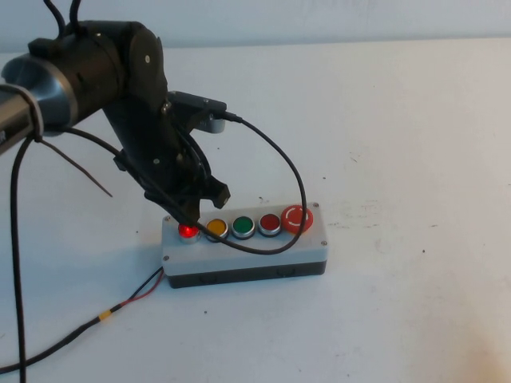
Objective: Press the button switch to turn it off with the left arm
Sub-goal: 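Press the lit red button on the button box to turn it off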
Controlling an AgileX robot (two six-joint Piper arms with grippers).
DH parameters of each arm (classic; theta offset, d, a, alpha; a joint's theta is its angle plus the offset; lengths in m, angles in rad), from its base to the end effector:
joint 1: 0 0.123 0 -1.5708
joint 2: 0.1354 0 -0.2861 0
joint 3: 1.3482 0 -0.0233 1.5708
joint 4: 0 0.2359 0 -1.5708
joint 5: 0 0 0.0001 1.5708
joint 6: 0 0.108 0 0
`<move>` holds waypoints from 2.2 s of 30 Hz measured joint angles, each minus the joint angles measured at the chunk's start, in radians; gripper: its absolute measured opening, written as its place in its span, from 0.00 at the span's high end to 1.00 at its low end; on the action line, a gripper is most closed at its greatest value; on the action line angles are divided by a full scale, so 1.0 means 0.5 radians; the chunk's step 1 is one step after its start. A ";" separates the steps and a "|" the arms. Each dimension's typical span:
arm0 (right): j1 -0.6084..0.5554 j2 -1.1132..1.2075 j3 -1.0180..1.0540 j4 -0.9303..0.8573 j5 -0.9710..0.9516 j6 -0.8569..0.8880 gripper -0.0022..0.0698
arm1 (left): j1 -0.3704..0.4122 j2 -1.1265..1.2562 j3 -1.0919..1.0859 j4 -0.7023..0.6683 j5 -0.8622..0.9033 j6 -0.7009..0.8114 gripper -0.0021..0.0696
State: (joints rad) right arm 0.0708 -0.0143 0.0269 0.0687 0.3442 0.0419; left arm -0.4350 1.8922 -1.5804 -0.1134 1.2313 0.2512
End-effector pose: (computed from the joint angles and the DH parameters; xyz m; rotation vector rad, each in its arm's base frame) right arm 0.0533 0.0063 0.1696 0.0167 1.8420 0.1455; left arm 0.3341 -0.1680 0.2433 0.9747 2.8711 -0.1809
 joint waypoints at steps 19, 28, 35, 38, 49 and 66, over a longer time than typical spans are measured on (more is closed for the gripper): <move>0.015 0.000 0.000 0.000 0.000 0.000 0.99 | 0.000 -1.539 1.340 0.005 -1.263 -0.063 0.98; 0.011 0.000 0.000 0.000 0.000 0.000 0.99 | 0.000 -1.887 1.955 -0.060 -1.573 -0.101 0.98; 0.011 0.000 0.000 0.000 0.000 0.000 0.99 | 0.000 -1.906 1.976 0.011 -1.625 -0.078 0.98; 0.011 0.000 0.000 0.000 0.000 0.000 0.99 | 0.000 -1.981 1.982 0.011 -1.699 -0.072 0.98; 0.011 0.000 0.000 0.000 0.000 0.000 0.99 | 0.040 -2.748 2.678 0.081 -2.720 -0.014 0.98; 0.011 0.000 0.000 0.000 0.000 0.000 0.99 | 0.312 -3.805 3.212 0.141 -2.294 -0.153 0.98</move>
State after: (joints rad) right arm 0.0765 -0.0143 0.0269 0.0687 0.3442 0.0419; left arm -0.2791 -0.0101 0.0254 -0.0428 0.0843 0.1748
